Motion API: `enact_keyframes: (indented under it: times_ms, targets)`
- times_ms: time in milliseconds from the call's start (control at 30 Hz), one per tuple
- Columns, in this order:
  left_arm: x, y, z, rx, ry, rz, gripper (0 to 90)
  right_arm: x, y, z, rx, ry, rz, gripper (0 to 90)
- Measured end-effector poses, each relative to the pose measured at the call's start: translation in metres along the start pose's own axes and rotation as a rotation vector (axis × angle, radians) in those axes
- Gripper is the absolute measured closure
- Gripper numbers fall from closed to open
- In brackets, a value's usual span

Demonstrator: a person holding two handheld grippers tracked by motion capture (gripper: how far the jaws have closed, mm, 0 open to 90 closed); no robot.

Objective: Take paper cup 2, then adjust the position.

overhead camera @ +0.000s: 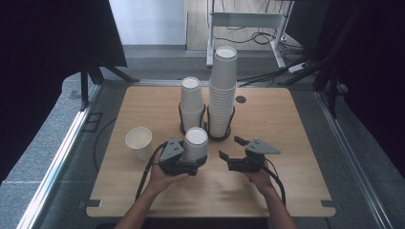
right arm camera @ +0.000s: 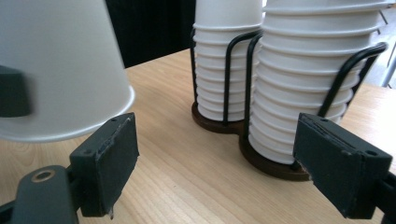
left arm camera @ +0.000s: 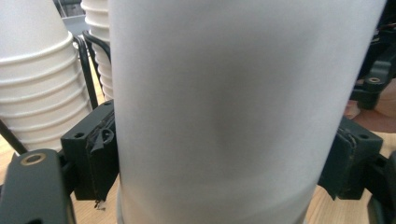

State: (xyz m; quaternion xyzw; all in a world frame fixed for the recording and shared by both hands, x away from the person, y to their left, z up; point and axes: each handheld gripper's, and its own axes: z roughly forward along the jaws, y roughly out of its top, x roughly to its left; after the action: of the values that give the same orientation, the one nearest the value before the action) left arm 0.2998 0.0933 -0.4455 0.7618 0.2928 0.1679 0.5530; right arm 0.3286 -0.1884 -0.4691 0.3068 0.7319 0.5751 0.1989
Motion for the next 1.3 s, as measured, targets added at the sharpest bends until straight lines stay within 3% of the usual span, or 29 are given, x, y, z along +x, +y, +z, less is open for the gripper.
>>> enact_keyframes:
  times_ms: [167, 300, 467, 800, 1000, 1167, 1300]
  targets:
    - [-0.004, -0.004, 0.006, 0.023, 0.010, 0.029, 14.7, 0.004, -0.001, 0.001, -0.001, 0.009, -0.005, 14.0]
    - [-0.004, -0.005, 0.008, 0.032, 0.015, 0.029, 14.6, 0.006, 0.001, -0.003, -0.013, 0.009, -0.019, 14.0]
    - [-0.004, -0.006, 0.009, 0.044, 0.029, 0.036, 14.7, 0.006, 0.006, -0.010, -0.045, 0.013, -0.006, 14.0]
    - [-0.002, -0.011, 0.020, 0.127, 0.082, 0.048, 14.7, 0.010, 0.011, -0.014, -0.067, 0.070, 0.032, 14.8]
    - [-0.003, -0.015, 0.028, 0.160, 0.074, 0.053, 14.6, 0.018, 0.015, -0.010, -0.075, 0.113, 0.041, 13.4]
    - [-0.008, -0.017, 0.033, 0.183, 0.069, 0.072, 14.6, 0.022, 0.014, -0.005, -0.077, 0.145, 0.079, 11.9]
    - [-0.012, -0.020, 0.037, 0.192, 0.061, 0.086, 14.6, 0.025, 0.014, -0.002, -0.082, 0.149, 0.081, 11.3]
